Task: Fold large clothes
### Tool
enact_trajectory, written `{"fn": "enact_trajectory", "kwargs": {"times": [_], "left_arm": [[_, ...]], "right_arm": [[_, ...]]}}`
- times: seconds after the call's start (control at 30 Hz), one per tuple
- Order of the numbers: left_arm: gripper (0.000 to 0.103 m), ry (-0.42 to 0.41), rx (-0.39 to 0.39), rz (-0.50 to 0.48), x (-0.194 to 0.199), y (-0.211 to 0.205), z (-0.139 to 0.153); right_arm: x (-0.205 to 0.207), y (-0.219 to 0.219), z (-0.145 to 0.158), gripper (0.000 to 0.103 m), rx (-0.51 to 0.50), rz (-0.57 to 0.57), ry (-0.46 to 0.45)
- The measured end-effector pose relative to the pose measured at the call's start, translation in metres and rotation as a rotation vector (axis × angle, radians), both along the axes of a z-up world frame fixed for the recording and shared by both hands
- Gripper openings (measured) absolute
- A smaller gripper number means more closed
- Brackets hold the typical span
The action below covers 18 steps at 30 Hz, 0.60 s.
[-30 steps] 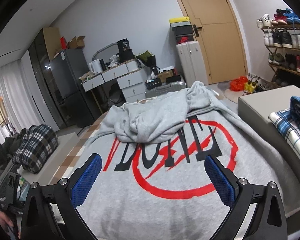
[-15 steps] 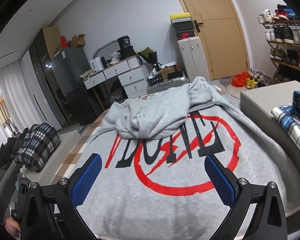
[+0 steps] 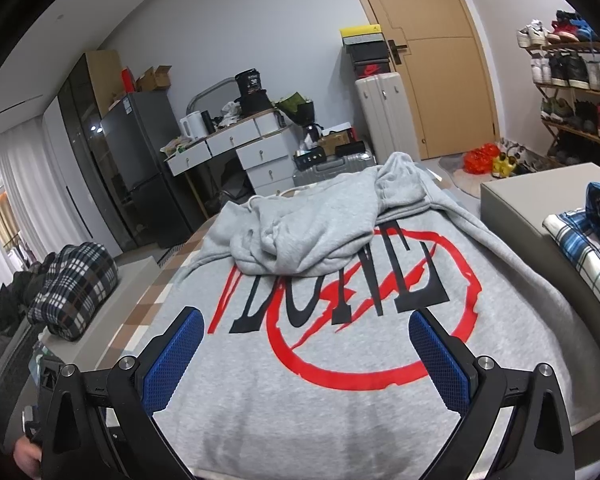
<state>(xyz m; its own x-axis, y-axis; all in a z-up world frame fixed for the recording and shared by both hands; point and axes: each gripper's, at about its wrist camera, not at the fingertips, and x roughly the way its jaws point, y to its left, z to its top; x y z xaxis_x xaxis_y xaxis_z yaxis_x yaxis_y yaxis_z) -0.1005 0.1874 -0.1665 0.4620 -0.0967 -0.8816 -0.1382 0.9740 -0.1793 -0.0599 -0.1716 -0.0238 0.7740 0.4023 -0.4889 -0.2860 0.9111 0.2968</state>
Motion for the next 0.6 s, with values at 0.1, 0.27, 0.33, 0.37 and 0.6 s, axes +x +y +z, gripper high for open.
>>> {"fn": "enact_trajectory", "kwargs": {"times": [0.1,0.27,0.33,0.37,0.6], "left_arm": [[0.063,-0.021,-0.022,-0.030,-0.004,-0.004,0.004],[0.023,0.011,-0.031,-0.048,-0.008,-0.005,0.001],[0.016,0.002,-0.012,-0.076,-0.012,-0.011,0.004],[0.012,0.001,-0.009,-0.086,-0.014,-0.013,0.005],[0.007,-0.006,-0.084,-0.101,-0.015,-0.008,0.013]], "right_arm": [[0.000,0.000,0.000,0.103,0.001,-0.002,-0.002],[0.000,-0.002,-0.002,0.103,0.006,-0.001,-0.005],[0.000,-0.005,-0.002,0.103,0.012,-0.002,-0.004],[0.000,-0.006,-0.002,0.103,0.014,-0.002,-0.003],[0.000,-0.009,-0.001,0.103,0.020,-0.003,-0.002]]}}
